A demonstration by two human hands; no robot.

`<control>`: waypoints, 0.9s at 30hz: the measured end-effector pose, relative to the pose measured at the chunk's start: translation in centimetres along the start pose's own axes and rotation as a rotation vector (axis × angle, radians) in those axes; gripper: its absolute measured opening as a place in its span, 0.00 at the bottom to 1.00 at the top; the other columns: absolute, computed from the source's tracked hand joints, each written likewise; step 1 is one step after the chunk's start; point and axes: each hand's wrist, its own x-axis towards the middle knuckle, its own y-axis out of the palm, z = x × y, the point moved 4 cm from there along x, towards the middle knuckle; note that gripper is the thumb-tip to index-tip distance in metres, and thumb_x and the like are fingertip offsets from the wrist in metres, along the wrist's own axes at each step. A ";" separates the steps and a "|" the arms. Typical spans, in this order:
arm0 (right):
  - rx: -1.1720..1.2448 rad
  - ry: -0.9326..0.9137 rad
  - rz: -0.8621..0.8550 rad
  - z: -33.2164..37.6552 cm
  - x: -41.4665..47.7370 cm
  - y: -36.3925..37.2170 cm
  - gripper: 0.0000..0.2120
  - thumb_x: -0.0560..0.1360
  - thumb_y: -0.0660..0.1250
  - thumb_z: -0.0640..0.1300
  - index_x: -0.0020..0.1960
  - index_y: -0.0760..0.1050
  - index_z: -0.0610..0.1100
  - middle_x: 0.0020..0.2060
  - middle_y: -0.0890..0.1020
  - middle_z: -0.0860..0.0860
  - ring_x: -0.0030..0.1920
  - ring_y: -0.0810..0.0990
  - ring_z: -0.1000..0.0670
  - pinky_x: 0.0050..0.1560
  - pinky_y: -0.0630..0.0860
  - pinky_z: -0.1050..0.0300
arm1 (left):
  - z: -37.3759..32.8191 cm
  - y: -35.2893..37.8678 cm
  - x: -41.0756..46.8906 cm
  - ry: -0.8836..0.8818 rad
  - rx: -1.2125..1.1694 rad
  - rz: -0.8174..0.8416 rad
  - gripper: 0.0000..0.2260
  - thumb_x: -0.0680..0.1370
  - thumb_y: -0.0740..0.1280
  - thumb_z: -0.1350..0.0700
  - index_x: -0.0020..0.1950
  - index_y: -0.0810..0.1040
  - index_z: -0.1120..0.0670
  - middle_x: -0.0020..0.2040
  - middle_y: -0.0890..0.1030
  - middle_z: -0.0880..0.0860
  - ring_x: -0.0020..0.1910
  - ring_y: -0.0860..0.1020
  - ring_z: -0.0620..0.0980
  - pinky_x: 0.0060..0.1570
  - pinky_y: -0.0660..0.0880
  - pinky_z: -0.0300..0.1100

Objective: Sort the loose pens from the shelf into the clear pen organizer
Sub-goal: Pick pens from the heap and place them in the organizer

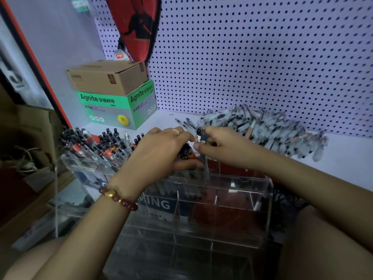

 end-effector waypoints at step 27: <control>-0.098 -0.005 0.264 0.1 0.0 1.4 0.04 0.79 0.61 0.42 0.48 0.65 0.47 0.39 0.76 0.49 0.33 0.72 0.53 0.35 0.69 0.57 | -0.5 0.4 0.4 0.021 -0.082 -0.166 0.20 0.70 0.62 0.38 0.50 0.74 0.53 0.34 0.79 0.50 0.33 0.78 0.54 0.47 0.62 0.43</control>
